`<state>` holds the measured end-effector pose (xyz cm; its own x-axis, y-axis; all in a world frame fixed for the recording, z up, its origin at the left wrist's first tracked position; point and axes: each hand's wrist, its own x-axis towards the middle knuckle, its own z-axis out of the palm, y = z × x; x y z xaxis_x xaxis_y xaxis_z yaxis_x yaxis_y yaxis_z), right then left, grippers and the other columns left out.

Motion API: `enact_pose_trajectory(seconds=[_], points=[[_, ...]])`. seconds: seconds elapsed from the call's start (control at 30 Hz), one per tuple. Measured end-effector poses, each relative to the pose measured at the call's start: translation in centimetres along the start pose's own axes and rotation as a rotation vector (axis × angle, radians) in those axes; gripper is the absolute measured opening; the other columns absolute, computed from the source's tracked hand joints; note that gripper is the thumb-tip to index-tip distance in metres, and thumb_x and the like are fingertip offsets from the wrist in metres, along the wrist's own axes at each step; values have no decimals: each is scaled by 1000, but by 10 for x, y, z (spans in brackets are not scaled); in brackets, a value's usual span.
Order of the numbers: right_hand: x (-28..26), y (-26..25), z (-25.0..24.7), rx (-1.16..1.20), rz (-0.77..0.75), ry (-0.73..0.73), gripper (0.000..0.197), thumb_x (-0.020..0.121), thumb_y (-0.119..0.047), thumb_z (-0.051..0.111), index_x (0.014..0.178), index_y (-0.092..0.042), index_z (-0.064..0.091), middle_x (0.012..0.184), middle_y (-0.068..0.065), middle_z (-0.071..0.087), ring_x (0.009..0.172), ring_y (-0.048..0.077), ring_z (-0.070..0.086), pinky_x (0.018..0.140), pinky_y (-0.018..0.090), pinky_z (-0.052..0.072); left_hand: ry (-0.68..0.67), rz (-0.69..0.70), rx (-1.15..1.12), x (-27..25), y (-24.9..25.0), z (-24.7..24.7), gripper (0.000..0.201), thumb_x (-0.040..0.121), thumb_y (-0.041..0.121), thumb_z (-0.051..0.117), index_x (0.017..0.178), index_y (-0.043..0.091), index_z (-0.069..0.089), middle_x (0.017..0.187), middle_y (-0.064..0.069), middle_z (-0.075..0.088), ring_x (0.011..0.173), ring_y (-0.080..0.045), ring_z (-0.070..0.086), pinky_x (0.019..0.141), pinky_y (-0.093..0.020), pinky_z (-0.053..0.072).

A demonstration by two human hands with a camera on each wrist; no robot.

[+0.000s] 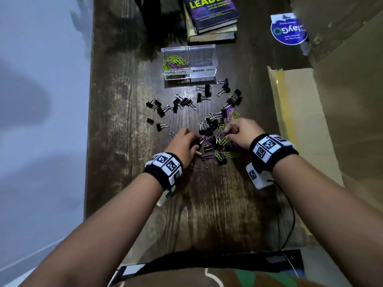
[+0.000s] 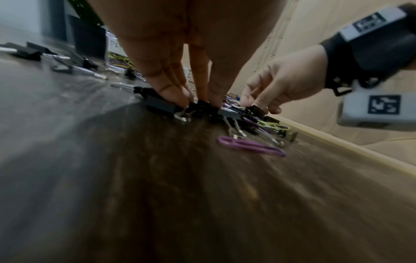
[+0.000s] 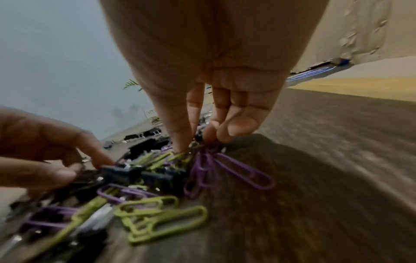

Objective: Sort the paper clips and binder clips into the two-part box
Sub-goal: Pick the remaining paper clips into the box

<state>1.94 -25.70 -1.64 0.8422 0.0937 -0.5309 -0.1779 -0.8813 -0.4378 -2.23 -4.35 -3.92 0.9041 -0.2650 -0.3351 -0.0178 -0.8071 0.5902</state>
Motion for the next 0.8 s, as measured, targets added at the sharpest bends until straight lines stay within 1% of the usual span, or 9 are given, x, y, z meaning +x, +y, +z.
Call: enact_pose_trajectory(seconds=[0.1, 0.17, 0.2, 0.33, 0.47, 0.53, 0.67, 0.73, 0.8], points=[[4, 16, 4, 24, 23, 104, 12, 79, -18, 69, 83, -28, 64, 82, -1, 57, 84, 22, 58, 73, 24, 41, 38, -55, 29, 0, -7, -10, 29, 89, 20, 61, 117, 10, 60, 119, -5, 48, 108, -23, 55, 100, -36, 46], [3, 14, 5, 40, 9, 186, 11, 80, -19, 68, 87, -26, 66, 109, 10, 59, 100, 27, 59, 86, 30, 46, 64, -89, 38, 0, -11, -16, 28, 89, 19, 61, 116, 12, 60, 119, -3, 49, 108, -21, 55, 101, -34, 45], [2, 9, 6, 47, -14, 210, 9, 81, -22, 68, 89, -27, 66, 117, 11, 58, 104, 27, 59, 90, 32, 46, 76, -98, 38, 0, -12, -17, 26, 89, 19, 61, 114, 12, 60, 119, -2, 49, 108, -20, 55, 101, -32, 45], [5, -31, 26, 7, -194, 169, 13, 85, -28, 65, 96, -21, 67, 106, 3, 58, 101, 20, 55, 85, 27, 42, 96, -106, 38, -1, -11, -16, 25, 87, 17, 63, 112, 13, 62, 118, -3, 49, 105, -19, 54, 99, -28, 42], [17, -58, 47, -113, -277, 87, 24, 87, -28, 62, 109, -18, 63, 116, 6, 54, 116, 23, 47, 99, 41, 43, 107, -99, 43, -1, -11, -16, 26, 87, 15, 64, 112, 13, 63, 117, -6, 50, 102, -20, 56, 95, -27, 42], [22, -66, 49, -195, -296, 89, 27, 89, -26, 60, 114, -16, 62, 120, 8, 52, 121, 26, 43, 100, 43, 44, 113, -102, 43, -2, -11, -16, 26, 86, 12, 64, 112, 13, 63, 117, -5, 51, 101, -20, 57, 94, -27, 43], [35, -74, 43, -271, -332, 63, 19, 88, -17, 56, 104, -11, 65, 115, 10, 52, 118, 29, 45, 98, 42, 45, 158, -63, 44, -11, -10, -19, 19, 83, 14, 65, 101, 11, 63, 108, -7, 49, 96, -20, 55, 89, -28, 44], [41, -74, 43, -296, -326, 44, 20, 87, -14, 55, 104, -7, 64, 117, 12, 52, 119, 30, 45, 101, 41, 43, 105, 6, 88, -19, -7, -16, 19, 82, 18, 66, 98, 10, 62, 105, -8, 49, 97, -21, 52, 87, -29, 42], [44, -75, 44, -318, -330, 38, 24, 87, -12, 53, 108, -1, 61, 120, 16, 51, 120, 32, 43, 104, 39, 40, -12, 75, 159, -30, -3, -10, 18, 83, 21, 65, 98, 11, 62, 107, -5, 51, 99, -20, 53, 88, -29, 44]])
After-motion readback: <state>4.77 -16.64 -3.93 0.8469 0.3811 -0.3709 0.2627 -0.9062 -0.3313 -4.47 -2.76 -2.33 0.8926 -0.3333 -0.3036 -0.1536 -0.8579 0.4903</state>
